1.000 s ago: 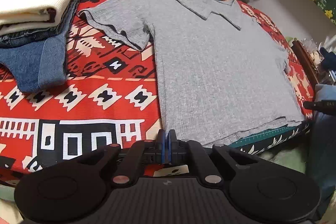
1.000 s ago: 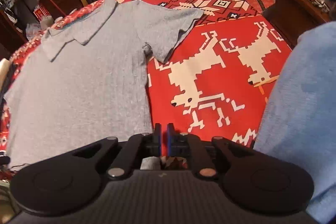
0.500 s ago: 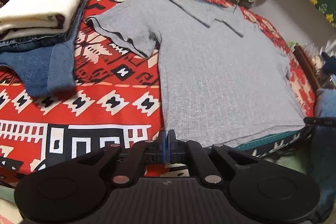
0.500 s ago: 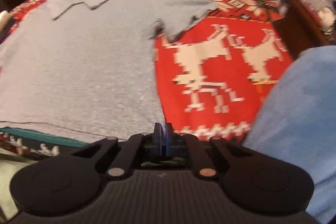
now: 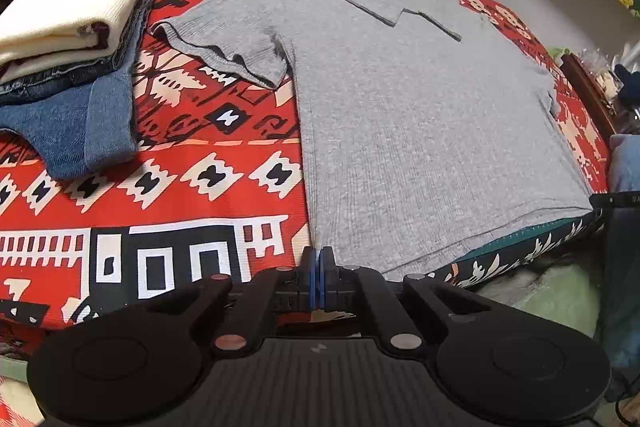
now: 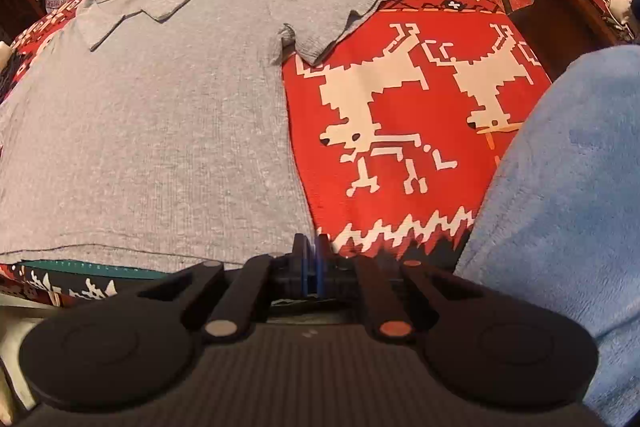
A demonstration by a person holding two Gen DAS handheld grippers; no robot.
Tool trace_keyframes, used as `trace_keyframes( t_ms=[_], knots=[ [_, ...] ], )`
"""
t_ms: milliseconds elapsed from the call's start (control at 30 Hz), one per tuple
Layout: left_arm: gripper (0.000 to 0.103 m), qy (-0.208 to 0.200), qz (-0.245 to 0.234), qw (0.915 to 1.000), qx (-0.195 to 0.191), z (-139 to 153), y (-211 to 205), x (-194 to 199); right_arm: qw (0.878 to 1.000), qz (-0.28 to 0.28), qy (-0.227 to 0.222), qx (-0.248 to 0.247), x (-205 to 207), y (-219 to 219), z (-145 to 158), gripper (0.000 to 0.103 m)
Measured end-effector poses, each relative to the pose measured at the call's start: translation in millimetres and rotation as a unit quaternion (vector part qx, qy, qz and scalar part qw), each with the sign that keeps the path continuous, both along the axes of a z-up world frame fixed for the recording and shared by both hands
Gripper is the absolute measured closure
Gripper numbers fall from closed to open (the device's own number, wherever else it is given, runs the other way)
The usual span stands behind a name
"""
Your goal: Fold clothes
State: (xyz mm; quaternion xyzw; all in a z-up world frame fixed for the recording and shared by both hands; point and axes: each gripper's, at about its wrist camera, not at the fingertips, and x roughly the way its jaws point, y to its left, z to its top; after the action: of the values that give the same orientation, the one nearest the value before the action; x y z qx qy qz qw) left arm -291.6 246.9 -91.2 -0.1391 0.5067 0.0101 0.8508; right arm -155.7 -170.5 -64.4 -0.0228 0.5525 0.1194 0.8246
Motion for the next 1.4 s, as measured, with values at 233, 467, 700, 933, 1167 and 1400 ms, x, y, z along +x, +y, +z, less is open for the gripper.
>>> trace_keyframes(
  t_ms=[233, 467, 700, 933, 1167, 1400],
  knots=[
    [0.091, -0.031, 0.001, 0.9989, 0.035, 8, -3, -5, 0.999, 0.009, -0.05, 0.012, -4, 5, 16, 0.08],
    [0.087, -0.125, -0.107, 0.9821, 0.091, 29, -44, -8, 0.976, 0.176, -0.116, 0.052, -29, 58, 26, 0.08],
    [0.084, -0.152, -0.228, 0.9556, 0.109, 23, -93, -1, 0.954, 0.277, -0.106, 0.042, -46, 101, 5, 0.081],
    [0.077, -0.167, -0.262, 0.9389, 0.149, 16, -112, -4, 0.941, 0.316, -0.115, 0.027, -61, 114, 2, 0.081],
    [0.077, -0.165, -0.284, 0.9224, 0.204, 6, -120, -6, 0.923, 0.356, -0.139, -0.033, -71, 127, -9, 0.081],
    [0.077, -0.165, -0.278, 0.9242, 0.204, 6, -119, -4, 0.917, 0.363, -0.156, -0.058, -72, 132, -12, 0.103]
  ],
)
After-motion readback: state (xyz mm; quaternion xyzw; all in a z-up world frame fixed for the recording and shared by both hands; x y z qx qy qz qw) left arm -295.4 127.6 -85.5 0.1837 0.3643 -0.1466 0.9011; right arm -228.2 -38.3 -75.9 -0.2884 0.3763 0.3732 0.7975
